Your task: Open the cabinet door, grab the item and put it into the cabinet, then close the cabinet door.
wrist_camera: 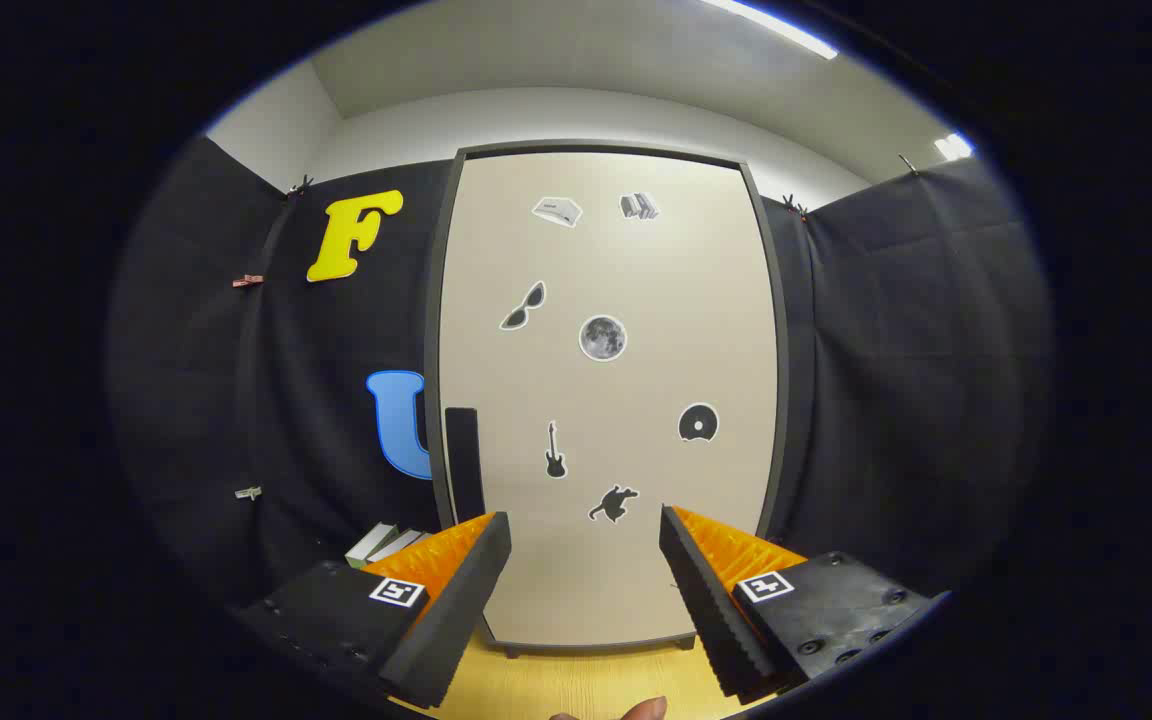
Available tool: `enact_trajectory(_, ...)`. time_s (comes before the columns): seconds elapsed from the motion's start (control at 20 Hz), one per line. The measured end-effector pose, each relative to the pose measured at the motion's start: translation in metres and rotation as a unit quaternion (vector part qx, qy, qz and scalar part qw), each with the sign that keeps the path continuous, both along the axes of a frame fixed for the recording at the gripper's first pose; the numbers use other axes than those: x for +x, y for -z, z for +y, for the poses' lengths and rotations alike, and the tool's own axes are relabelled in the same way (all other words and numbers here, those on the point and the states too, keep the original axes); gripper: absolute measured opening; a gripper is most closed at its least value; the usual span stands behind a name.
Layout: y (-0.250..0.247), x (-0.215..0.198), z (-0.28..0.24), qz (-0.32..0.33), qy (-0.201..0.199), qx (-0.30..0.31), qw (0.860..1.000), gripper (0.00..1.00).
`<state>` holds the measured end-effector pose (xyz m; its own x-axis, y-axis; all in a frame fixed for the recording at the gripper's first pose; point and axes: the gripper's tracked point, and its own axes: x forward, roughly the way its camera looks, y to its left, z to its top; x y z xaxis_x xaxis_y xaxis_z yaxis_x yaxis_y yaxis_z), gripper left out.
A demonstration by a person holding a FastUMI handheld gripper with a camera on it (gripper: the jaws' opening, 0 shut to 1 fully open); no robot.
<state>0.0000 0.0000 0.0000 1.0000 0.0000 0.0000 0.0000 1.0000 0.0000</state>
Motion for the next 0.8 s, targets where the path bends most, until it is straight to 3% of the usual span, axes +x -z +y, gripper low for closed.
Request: enact_trajectory(0.8,0.002,-0.01,0.015,-0.008,-0.02,-0.011,1.0,0.97)
